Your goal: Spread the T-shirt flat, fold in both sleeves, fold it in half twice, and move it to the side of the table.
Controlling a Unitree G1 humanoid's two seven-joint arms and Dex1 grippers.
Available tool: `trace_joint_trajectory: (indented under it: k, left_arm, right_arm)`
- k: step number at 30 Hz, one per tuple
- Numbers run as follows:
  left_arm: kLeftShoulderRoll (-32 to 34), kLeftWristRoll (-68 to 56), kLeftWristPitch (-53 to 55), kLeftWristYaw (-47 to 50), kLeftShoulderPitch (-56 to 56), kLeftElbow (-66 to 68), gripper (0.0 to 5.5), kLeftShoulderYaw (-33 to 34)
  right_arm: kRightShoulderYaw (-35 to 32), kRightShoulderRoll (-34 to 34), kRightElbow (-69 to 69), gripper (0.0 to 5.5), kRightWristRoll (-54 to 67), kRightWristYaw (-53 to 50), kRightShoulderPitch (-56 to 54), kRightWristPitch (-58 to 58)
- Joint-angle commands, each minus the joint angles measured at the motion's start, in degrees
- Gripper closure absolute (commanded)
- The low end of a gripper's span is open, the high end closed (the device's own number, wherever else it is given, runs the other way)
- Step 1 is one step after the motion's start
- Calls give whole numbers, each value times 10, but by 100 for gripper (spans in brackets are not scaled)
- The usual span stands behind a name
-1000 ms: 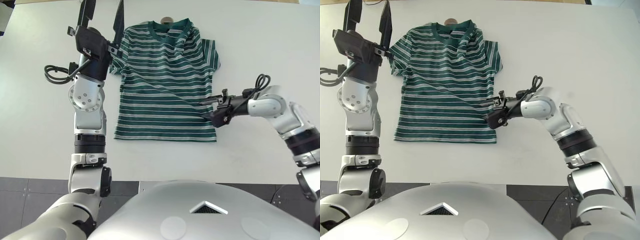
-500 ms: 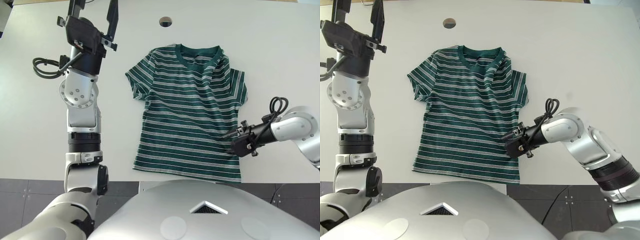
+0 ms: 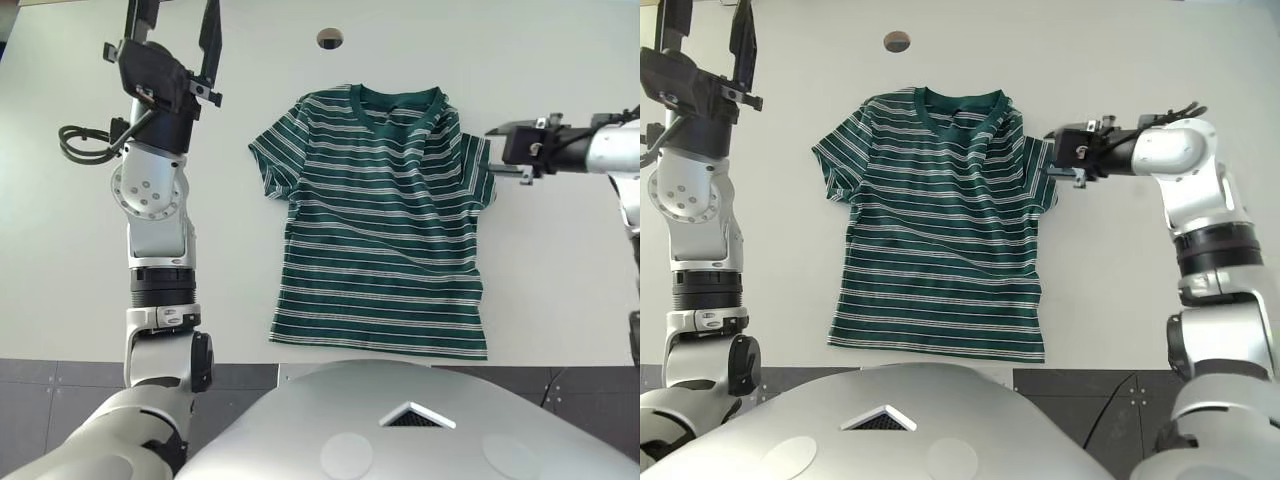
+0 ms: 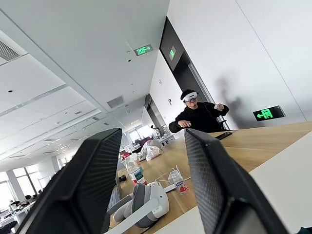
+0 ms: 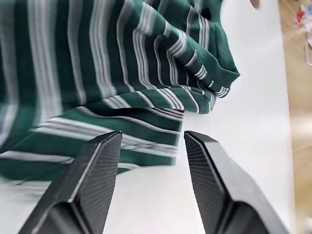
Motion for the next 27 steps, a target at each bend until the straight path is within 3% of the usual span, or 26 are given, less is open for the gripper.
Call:
trace_joint_trajectory:
  k: [1, 9, 18, 21, 27]
  left_arm:
    - [-4, 6, -24, 1, 14, 22, 311, -3]
    - [7, -12, -46, -9, 18, 44, 311, 8]
    - [5, -10, -69, -10, 24, 67, 311, 10]
    - [7, -15, -85, -14, 18, 96, 311, 13]
    - [10, -19, -133, -24, 8, 162, 311, 15]
  right_arm:
    - [3, 57, 137, 313, -48, -125, -73, -34]
    - [64, 76, 324, 313, -150, -222, -114, -49]
    - [102, 31, 363, 313, -194, -240, -114, -48]
    - [54, 45, 337, 313, -139, -265, -130, -109]
    - [-10, 97, 263, 313, -28, -199, -109, -207]
